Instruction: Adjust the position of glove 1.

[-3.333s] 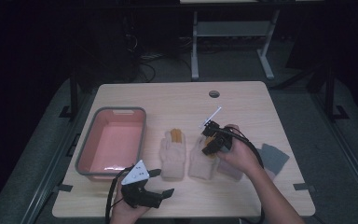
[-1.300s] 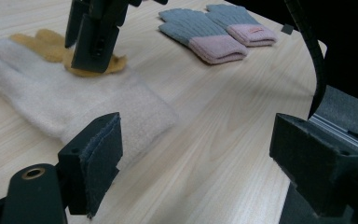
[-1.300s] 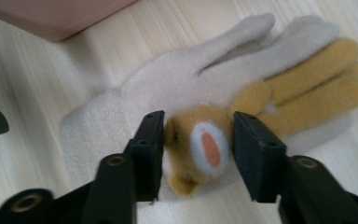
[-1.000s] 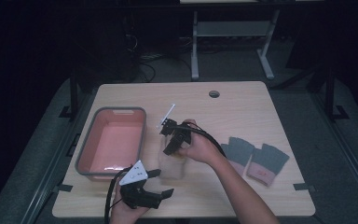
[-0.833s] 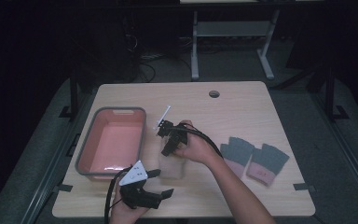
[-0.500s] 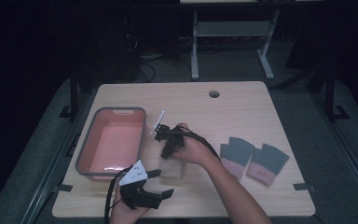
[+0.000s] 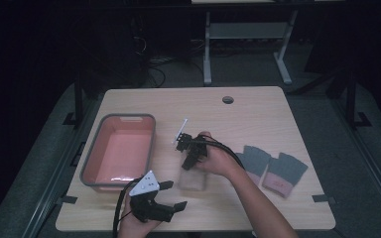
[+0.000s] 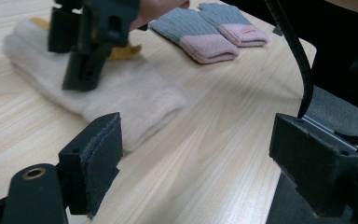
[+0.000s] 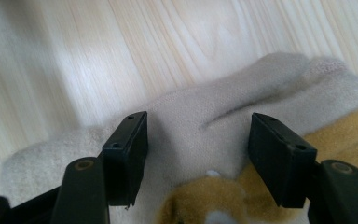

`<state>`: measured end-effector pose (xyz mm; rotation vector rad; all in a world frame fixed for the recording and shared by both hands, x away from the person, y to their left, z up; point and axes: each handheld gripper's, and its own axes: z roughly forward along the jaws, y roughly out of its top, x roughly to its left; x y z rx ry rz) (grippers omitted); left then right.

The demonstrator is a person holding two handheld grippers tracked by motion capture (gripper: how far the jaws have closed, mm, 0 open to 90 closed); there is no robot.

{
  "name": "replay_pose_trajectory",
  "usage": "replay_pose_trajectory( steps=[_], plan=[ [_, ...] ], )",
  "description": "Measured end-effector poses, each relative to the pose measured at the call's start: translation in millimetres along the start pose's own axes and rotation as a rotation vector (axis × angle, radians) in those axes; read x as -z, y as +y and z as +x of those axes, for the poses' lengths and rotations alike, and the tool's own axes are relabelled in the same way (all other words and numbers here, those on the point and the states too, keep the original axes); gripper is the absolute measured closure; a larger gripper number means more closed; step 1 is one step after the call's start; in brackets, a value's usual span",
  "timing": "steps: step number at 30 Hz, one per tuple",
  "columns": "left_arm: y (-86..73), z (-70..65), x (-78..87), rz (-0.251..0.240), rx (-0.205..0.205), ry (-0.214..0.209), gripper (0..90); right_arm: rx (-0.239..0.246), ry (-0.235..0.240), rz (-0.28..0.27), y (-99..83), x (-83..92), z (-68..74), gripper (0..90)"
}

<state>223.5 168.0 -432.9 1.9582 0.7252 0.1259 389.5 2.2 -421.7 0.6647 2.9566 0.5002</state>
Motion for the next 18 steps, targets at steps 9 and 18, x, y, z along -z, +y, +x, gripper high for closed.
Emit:
replay_pose_trajectory(
  steps=[9,18],
  plan=[
    [2.1,-2.7,-6.0,0.009,0.002,-0.005,17.2,-0.028,-0.001,-0.025,-22.9,8.2,-7.2,35.3],
    [12.1,-4.7,-10.5,0.007,0.04,-0.01,17.3,-0.151,0.009,-0.185,-48.1,45.0,-6.3,33.4]
  ],
)
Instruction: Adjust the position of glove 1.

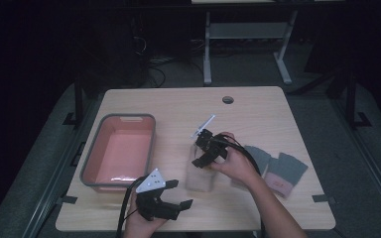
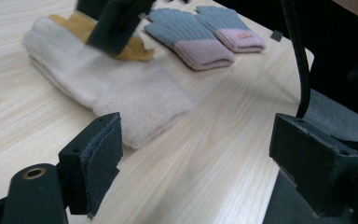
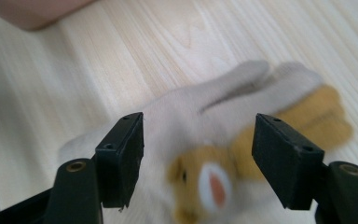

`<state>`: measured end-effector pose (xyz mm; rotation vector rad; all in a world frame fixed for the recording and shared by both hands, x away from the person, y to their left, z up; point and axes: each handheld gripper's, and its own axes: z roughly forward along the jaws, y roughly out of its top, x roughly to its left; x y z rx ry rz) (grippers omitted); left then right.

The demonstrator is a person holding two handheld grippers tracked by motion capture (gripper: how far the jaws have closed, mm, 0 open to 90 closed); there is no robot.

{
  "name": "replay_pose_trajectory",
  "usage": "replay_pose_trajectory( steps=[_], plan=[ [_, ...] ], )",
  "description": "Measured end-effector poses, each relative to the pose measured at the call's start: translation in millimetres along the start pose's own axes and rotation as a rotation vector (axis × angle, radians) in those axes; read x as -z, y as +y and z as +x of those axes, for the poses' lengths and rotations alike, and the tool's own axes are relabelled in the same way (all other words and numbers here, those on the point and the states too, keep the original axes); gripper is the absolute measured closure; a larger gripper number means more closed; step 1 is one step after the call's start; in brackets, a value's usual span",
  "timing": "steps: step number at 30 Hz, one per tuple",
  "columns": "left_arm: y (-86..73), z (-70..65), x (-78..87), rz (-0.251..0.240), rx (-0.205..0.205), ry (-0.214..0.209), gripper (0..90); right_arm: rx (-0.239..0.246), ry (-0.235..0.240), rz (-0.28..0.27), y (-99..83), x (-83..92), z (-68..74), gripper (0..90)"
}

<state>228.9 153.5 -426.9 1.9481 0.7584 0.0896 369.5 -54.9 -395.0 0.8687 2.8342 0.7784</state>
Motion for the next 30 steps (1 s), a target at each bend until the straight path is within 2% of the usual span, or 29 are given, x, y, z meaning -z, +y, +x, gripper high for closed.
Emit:
replay_pose_trajectory(
  steps=[2,4,6,7,9,12,13,15,21,22,24,26,30],
  plan=[
    [2.7,1.7,-0.5,0.005,0.01,0.007,17.3,-0.043,-0.004,-0.03,-7.9,8.9,-0.9,32.6],
    [5.8,3.2,-3.2,0.012,0.025,0.018,17.5,-0.1,0.013,-0.061,-16.4,17.0,-1.5,32.5],
    [9.4,6.1,-6.6,0.026,0.045,0.023,17.5,-0.136,0.017,-0.077,-24.0,21.6,-2.4,32.4],
    [11.0,8.1,-8.8,0.035,0.06,0.025,17.5,-0.16,0.016,-0.09,-29.4,23.3,-2.2,32.4],
    [13.3,12.7,-14.3,0.045,0.117,0.018,17.5,-0.194,0.007,-0.097,-37.0,24.8,-0.5,32.1],
    [16.3,22.6,-21.4,0.063,0.182,-0.017,18.8,-0.237,0.004,-0.107,-48.0,22.6,1.6,32.0],
    [16.9,25.7,-23.1,0.062,0.191,-0.021,21.2,-0.246,0.003,-0.107,-51.2,21.3,2.4,31.5],
    [18.2,30.2,-26.8,0.078,0.206,-0.009,21.8,-0.274,0.004,-0.112,-57.5,18.5,2.6,31.3],
    [21.2,40.8,-35.8,0.115,0.273,0.019,23.6,-0.384,0.045,-0.158,-75.0,11.4,-1.9,31.3],
    [21.2,40.8,-35.8,0.115,0.273,0.019,24.3,-0.406,0.055,-0.167,-77.4,10.8,-2.7,31.3],
    [22.0,44.3,-40.9,0.134,0.301,0.03,24.8,-0.429,0.065,-0.181,-81.8,8.8,-3.8,31.3],
    [22.3,45.5,-42.7,0.138,0.312,0.03,29.6,-0.451,0.069,-0.186,-85.7,6.2,-3.6,31.4],
    [21.7,52.4,-48.9,0.169,0.351,0.025,35.1,-0.5,0.112,-0.199,-90.2,0.8,-4.1,32.5]
  ],
)
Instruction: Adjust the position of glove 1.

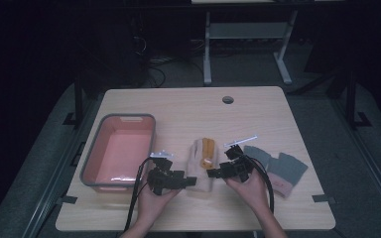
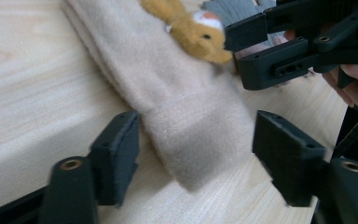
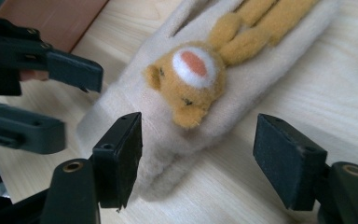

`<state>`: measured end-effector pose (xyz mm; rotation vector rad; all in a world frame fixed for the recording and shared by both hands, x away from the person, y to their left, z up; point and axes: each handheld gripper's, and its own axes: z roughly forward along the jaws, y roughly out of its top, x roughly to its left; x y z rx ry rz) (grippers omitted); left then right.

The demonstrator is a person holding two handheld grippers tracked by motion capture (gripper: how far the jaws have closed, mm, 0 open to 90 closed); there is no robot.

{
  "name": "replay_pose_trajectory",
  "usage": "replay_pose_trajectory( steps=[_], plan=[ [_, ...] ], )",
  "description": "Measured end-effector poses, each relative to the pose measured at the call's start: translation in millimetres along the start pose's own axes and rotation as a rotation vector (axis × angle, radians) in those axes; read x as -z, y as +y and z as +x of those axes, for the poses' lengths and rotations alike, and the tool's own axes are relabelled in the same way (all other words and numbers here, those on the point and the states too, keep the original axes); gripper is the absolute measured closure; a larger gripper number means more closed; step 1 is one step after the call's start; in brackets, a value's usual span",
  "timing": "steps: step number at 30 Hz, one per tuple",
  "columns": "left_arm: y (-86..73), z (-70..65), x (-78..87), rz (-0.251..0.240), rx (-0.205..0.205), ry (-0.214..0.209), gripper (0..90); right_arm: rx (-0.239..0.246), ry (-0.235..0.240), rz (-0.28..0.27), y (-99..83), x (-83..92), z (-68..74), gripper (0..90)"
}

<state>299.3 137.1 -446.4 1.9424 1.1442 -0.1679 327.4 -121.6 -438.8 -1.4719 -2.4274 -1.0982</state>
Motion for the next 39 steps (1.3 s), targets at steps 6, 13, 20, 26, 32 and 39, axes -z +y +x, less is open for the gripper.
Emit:
replay_pose_trajectory(
  steps=[6,13,20,26,32,39],
  plan=[
    [1.4,5.3,-4.9,0.028,0.03,-0.004,40.9,-0.062,0.017,-0.008,-1.6,-6.8,-6.5,37.0],
    [0.5,-1.3,-14.0,0.069,0.004,0.027,45.3,-0.117,0.033,-0.014,-4.1,-14.1,-11.4,39.8],
    [-0.2,-1.7,-20.7,0.093,0.02,0.034,50.0,-0.168,0.066,-0.029,-7.9,-20.2,-15.5,44.8],
    [1.6,-0.2,-23.6,0.108,0.029,0.032,53.7,-0.175,0.066,-0.029,-8.4,-23.0,-14.0,53.2],
    [3.8,-1.3,-26.0,0.116,0.034,0.037,56.1,-0.214,0.093,-0.039,-11.0,-27.8,-12.9,65.0],
    [7.7,-2.5,-29.3,0.125,0.03,0.035,62.4,-0.243,0.118,-0.027,-10.3,-31.0,-14.1,72.7]
  ],
)
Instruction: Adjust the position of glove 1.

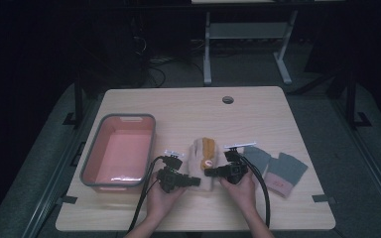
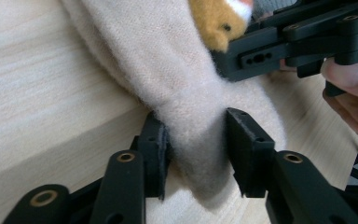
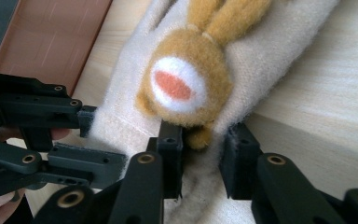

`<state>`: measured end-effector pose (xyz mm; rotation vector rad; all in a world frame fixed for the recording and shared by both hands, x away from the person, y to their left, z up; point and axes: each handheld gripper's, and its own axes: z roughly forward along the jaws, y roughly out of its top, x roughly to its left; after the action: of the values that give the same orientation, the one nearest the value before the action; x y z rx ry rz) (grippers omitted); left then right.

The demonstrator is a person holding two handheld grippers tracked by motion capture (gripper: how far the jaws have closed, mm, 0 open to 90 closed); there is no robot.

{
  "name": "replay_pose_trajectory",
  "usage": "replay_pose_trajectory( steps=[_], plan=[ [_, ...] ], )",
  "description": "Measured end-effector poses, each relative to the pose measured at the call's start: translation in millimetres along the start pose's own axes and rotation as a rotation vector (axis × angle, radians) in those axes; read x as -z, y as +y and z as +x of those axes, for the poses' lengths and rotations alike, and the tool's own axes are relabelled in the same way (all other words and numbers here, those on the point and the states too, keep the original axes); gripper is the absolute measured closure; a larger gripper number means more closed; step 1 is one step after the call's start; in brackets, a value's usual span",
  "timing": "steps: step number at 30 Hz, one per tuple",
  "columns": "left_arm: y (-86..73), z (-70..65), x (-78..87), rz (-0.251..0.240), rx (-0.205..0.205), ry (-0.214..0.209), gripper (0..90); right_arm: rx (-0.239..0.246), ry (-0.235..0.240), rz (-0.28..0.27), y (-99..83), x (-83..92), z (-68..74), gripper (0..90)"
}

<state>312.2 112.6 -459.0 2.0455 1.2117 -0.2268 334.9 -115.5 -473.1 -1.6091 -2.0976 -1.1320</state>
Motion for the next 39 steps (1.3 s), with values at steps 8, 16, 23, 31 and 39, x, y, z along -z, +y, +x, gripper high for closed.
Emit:
replay_pose_trajectory(
  steps=[8,16,23,31,39],
  plan=[
    [3.9,0.1,-1.1,0.007,0.0,-0.019,68.0,0.02,0.014,0.014,2.4,0.8,-0.6,79.9],
    [7.5,-1.2,0.5,0.008,-0.011,-0.042,69.3,0.034,0.022,0.012,4.4,6.2,-1.5,82.2],
    [7.9,-1.4,2.2,0.0,-0.005,-0.057,69.5,0.033,0.03,0.01,4.6,11.8,0.3,82.5],
    [13.4,-7.1,10.8,-0.013,-0.03,-0.056,69.5,0.068,0.035,-0.011,8.4,21.9,7.0,82.6],
    [19.8,-12.1,23.7,-0.038,-0.049,-0.075,69.5,0.074,0.057,-0.038,12.1,33.8,14.8,82.6]
  ],
)
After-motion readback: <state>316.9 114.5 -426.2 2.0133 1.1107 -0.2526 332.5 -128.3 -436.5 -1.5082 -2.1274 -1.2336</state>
